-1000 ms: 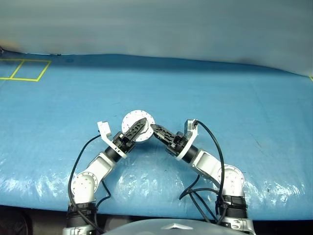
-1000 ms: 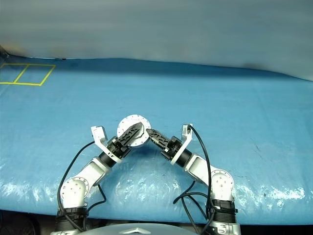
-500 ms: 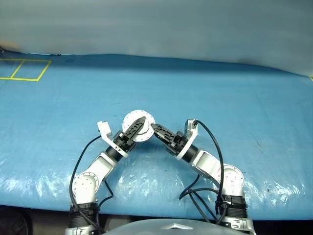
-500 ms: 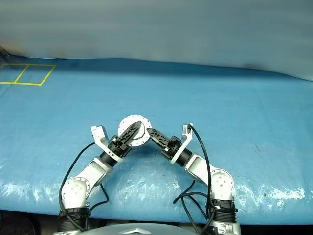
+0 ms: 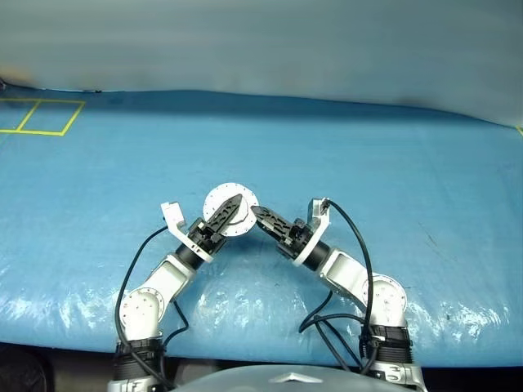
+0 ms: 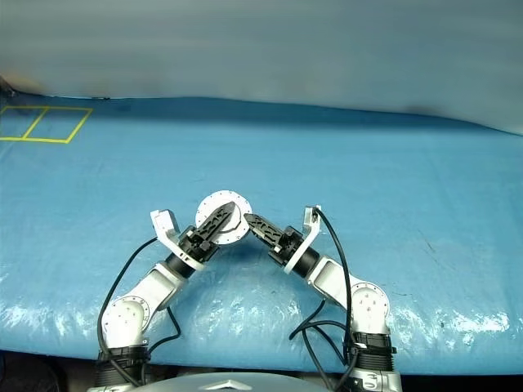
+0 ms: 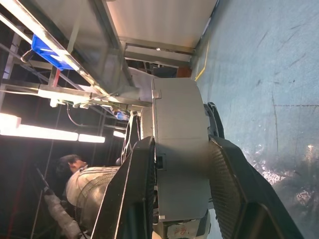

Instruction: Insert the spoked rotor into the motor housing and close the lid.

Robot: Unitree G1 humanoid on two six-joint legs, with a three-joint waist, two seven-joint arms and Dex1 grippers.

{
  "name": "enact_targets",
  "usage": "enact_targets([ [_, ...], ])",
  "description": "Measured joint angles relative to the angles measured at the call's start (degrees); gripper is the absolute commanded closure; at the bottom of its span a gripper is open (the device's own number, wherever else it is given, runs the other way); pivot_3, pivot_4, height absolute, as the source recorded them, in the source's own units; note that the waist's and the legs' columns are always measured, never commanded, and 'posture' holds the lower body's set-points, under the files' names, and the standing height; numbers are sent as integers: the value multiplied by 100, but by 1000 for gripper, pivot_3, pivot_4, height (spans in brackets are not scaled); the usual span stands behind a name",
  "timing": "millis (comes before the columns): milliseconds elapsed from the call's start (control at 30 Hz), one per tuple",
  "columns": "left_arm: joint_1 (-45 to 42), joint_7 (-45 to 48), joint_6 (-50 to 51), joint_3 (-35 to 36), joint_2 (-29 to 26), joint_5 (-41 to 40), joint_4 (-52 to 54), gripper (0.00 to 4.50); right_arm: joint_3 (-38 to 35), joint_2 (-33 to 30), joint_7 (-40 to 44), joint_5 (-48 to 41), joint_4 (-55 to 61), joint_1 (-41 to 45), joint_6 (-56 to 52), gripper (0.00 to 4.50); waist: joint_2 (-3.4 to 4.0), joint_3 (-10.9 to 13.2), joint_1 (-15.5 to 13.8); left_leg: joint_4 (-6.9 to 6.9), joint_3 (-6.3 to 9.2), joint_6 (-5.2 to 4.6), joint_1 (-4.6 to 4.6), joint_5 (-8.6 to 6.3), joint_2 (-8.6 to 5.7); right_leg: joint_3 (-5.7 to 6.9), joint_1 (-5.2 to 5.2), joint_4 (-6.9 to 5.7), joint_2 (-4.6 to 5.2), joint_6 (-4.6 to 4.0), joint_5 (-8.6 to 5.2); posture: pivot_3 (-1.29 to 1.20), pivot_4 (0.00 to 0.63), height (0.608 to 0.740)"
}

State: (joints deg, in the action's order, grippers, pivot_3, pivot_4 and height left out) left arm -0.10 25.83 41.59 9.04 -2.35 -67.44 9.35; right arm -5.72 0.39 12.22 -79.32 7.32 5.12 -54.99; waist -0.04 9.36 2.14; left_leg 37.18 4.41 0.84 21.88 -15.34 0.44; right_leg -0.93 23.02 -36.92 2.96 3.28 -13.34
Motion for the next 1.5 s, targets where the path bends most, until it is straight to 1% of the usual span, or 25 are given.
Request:
enact_targets([
  [200, -36, -115, -5, -10, 1, 7, 0, 1887, 75, -7, 205, 285, 22, -1, 189, 3299, 0, 0, 0, 2, 0, 0, 1, 0, -1, -1, 0, 0, 0, 3, 2, 0, 150, 740],
  [333, -112, -192, 1, -68, -48, 140, 8, 1887, 59, 7, 276, 538, 23, -3, 379, 1976, 0, 0, -2, 3, -1, 1, 1, 0, -2, -2, 0, 0, 0, 4, 3, 0, 150, 740],
  [433, -115, -223, -3, -81, -49, 294, 7, 1887, 70, 8, 262, 553, 24, 1, 355, 1027, -1, 0, 6, 2, -2, 1, 1, 0, -1, -3, 0, 0, 0, 4, 3, 0, 150, 740],
  [533, -164, -242, -83, -108, -44, 513, -18, 1887, 70, 13, 168, 553, 19, 16, 337, 1027, -1, 0, -3, 2, -1, 1, 1, 0, -1, -2, 1, 0, 0, 3, 3, 0, 150, 740],
  [633, -399, -289, -237, 14, -38, 578, -172, 1887, 63, 53, 105, 554, 12, 32, 344, 1027, -1, 0, -8, 6, -1, 1, 1, 1, -1, -2, 0, -1, 0, 4, 4, 0, 150, 740],
  [733, -606, -451, -538, 427, -151, 701, -375, 1887, 66, 88, 116, 461, 105, 36, 323, 1027, -1, 0, 41, 4, -2, 0, 0, 0, 3, -4, 1, -2, -5, 3, 3, 0, 150, 740],
  [833, -707, -491, -758, 796, -257, 755, -451, 1887, 57, 73, 97, 485, 132, 39, 356, 1027, -2, 0, 17, 2, -1, 1, 6, 0, 2, -2, 6, 0, -4, 3, 3, 0, 150, 740],
  [967, -1118, -756, -1187, 1086, -366, 1139, -599, 1887, 139, -82, 30, 938, 241, 34, 514, 1027, -3, 0, -38, 9, 0, 2, 13, 1, -6, -1, 7, 2, 2, 10, 7, 0, 150, 740],
  [1033, -1270, -969, -1372, 1109, -422, 1491, -832, 1887, 207, -168, 31, 1209, 260, 11, 616, 1027, -4, -1, -38, 11, -3, 2, 12, 1, -7, -4, 6, 3, 2, 13, 9, 0, 150, 740],
  [1167, -1264, -1447, -1453, 1048, -411, 2145, -1389, 1887, 272, -257, 67, 1555, 305, -75, 715, 1027, -6, 0, -31, 9, -1, 2, 15, 1, -7, -4, 11, 2, 2, 13, 9, 0, 150, 740],
  [1333, -1267, -1390, -1479, 1003, -324, 2304, -1467, 1887, 373, -263, 169, 1765, 461, -119, 730, 1027, -9, -2, -32, 12, -1, 5, 18, 3, -6, -3, 14, -3, 2, 13, 10, 0, 150, 740],
  [1400, -1263, -1318, -1468, 992, -326, 2355, -1473, 1378, 450, -252, 183, 1862, 470, -164, 729, 998, -10, -2, -34, 14, -1, 5, 17, 3, -6, -3, 13, -3, 2, 13, 10, 0, 150, 740],
  [1433, -1263, -1302, -1459, 994, -326, 2358, -1496, 1198, 481, -232, 183, 1889, 469, -191, 728, 998, -10, -2, -34, 14, -1, 5, 17, 3, -6, -4, 13, -3, 2, 13, 10, 0, 150, 740],
  [1500, -1241, -1287, -1455, 1003, -329, 2385, -1570, 499, 525, -215, 198, 1948, 469, -198, 726, 998, -10, -2, -29, 14, -1, 5, 17, 3, -6, -4, 13, -3, 2, 14, 10, 0, 150, 740],
])
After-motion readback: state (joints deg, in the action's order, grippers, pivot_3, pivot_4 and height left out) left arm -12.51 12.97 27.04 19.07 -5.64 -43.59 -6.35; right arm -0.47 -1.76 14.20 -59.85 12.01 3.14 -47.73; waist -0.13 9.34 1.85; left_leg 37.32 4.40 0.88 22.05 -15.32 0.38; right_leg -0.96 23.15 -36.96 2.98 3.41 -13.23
